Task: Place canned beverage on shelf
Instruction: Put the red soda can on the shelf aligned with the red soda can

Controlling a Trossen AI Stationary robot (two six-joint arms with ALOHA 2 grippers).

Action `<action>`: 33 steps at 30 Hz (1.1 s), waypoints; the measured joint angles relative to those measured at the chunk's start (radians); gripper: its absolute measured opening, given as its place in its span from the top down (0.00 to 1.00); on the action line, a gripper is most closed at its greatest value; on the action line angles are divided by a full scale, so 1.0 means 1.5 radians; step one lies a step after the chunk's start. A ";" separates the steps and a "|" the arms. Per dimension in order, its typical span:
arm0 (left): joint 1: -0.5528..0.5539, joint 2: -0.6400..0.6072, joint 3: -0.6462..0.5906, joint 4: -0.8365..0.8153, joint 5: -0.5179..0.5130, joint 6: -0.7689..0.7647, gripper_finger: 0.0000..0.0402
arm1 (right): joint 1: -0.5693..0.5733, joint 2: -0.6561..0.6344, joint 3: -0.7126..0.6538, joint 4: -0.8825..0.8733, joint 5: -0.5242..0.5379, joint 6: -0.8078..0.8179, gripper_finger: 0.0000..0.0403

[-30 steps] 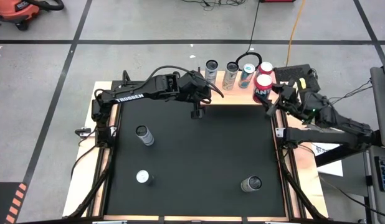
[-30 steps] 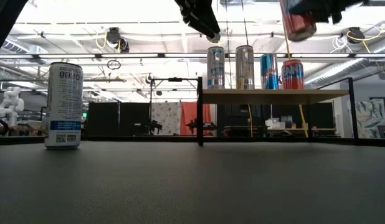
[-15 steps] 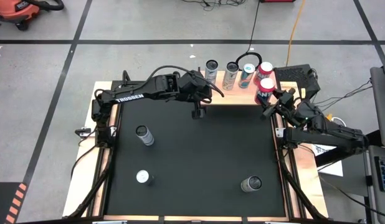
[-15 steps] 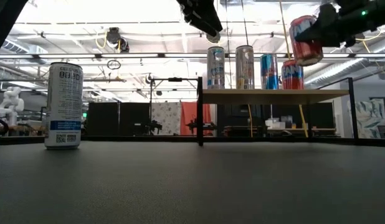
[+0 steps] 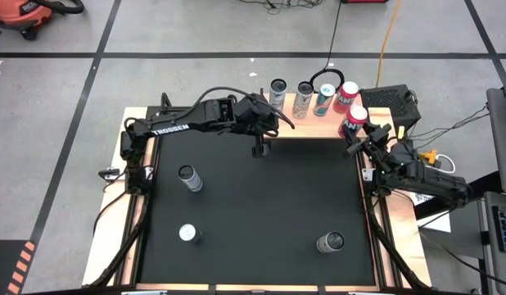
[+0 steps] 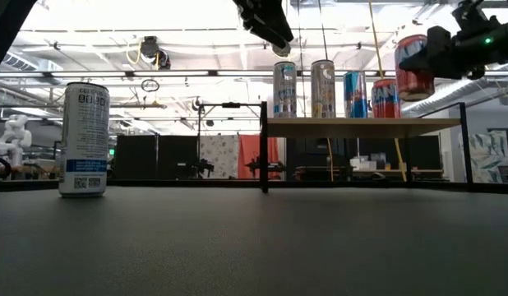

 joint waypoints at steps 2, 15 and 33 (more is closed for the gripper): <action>0.000 0.000 0.000 0.000 0.000 0.000 0.04 | 0.000 -0.006 -0.012 0.008 0.020 -0.004 0.37; 0.000 0.000 0.000 0.001 0.000 0.001 0.04 | 0.000 -0.001 -0.045 0.008 0.081 0.020 0.37; 0.000 0.000 0.000 0.007 0.000 0.002 0.04 | -0.011 0.000 -0.045 0.001 0.091 -0.005 0.37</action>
